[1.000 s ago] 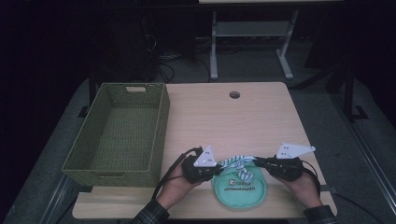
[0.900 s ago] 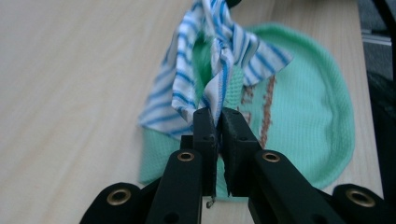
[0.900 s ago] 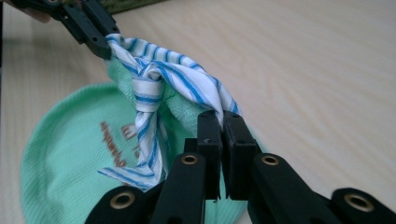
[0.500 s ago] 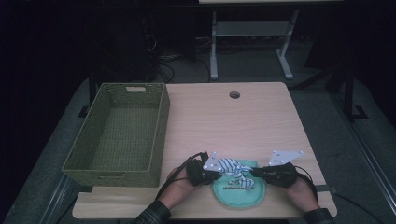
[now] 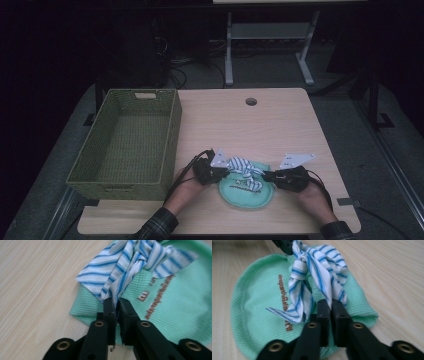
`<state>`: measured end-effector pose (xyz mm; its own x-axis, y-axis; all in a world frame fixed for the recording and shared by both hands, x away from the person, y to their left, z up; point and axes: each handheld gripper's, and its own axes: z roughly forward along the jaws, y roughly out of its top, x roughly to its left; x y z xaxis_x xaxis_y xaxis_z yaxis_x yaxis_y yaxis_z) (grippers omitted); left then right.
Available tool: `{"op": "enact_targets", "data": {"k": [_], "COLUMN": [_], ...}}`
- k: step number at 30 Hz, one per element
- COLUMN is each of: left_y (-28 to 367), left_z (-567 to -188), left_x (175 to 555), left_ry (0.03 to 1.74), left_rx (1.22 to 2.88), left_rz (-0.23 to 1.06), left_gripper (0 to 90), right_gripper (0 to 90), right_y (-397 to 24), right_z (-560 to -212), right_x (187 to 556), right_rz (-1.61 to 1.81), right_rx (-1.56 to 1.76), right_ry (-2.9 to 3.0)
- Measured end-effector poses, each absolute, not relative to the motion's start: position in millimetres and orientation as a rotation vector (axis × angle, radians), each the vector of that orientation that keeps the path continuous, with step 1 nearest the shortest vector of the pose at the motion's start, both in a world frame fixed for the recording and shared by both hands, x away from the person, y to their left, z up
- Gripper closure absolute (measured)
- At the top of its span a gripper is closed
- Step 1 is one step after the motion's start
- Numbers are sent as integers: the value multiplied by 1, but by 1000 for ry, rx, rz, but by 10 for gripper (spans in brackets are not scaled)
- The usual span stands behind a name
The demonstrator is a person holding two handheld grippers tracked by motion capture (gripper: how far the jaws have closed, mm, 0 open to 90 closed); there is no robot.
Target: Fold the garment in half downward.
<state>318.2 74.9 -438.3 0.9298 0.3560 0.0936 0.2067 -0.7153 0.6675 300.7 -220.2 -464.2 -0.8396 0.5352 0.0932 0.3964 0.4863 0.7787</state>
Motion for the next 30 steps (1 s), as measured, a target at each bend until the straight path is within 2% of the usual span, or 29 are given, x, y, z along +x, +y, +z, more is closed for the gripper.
{"op": "enact_targets", "data": {"k": [3, 8, 10, 14, 17, 22, 30], "left_y": [81, 86, 85, 81, 77, 73, 78], "left_z": [-425, -410, -407, -413, -424, -438, -437], "left_x": [312, 314, 321, 341, 353, 354, 338], "left_ry": [409, 404, 420, 483, 528, 518, 475], "left_rx": [2324, 2292, 2288, 2315, 2327, 2362, 2364], "left_rz": [256, 278, 297, 316, 288, 248, 191], "left_gripper": [720, 657, 687, 821, 884, 895, 893], "right_gripper": [706, 679, 718, 834, 897, 899, 899], "right_y": [-227, -235, -235, -228, -222, -213, -217], "right_z": [-454, -434, -429, -427, -433, -447, -445], "right_x": [301, 304, 309, 327, 340, 348, 326], "right_rz": [1350, 1454, 1449, 1382, 1347, 1302, 1336], "right_rx": [828, 825, 817, 827, 848, 858, 796], "right_ry": [2557, 2508, 2489, 2478, 2506, 2579, 2619]}}
